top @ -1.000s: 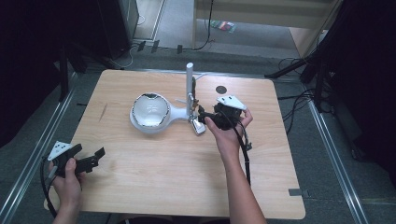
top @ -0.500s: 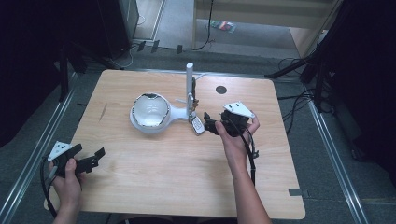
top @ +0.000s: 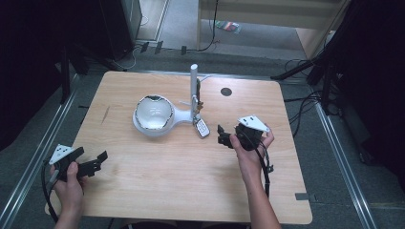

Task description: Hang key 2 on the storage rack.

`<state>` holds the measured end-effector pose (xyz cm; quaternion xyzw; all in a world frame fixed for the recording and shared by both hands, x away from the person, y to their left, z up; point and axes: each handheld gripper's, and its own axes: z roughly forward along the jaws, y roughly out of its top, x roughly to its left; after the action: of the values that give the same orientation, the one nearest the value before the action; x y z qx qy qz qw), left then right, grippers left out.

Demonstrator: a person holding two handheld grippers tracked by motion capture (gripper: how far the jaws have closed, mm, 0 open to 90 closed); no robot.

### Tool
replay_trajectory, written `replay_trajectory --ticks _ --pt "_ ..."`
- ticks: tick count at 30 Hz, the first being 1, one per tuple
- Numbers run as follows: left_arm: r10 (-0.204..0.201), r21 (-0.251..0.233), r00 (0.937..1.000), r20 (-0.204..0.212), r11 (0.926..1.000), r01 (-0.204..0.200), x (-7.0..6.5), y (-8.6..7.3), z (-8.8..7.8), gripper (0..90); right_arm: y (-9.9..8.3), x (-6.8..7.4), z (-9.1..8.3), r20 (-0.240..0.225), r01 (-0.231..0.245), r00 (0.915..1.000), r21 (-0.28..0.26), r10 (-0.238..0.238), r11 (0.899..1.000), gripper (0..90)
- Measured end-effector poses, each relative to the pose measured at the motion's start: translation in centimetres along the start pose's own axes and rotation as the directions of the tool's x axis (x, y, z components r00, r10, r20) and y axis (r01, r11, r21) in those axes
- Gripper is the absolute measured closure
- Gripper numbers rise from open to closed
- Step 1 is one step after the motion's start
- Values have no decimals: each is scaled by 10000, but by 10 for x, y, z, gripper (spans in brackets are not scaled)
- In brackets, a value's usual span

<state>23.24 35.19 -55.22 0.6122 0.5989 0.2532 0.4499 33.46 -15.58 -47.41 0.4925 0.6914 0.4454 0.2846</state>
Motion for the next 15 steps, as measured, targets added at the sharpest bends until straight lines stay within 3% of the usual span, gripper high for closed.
replay_trajectory --ticks 15 --pt "66 39 10000 -16 10000 -66 0 0 0 7 -26 -30 -25 254 -359 9990 130 356 9993 0"
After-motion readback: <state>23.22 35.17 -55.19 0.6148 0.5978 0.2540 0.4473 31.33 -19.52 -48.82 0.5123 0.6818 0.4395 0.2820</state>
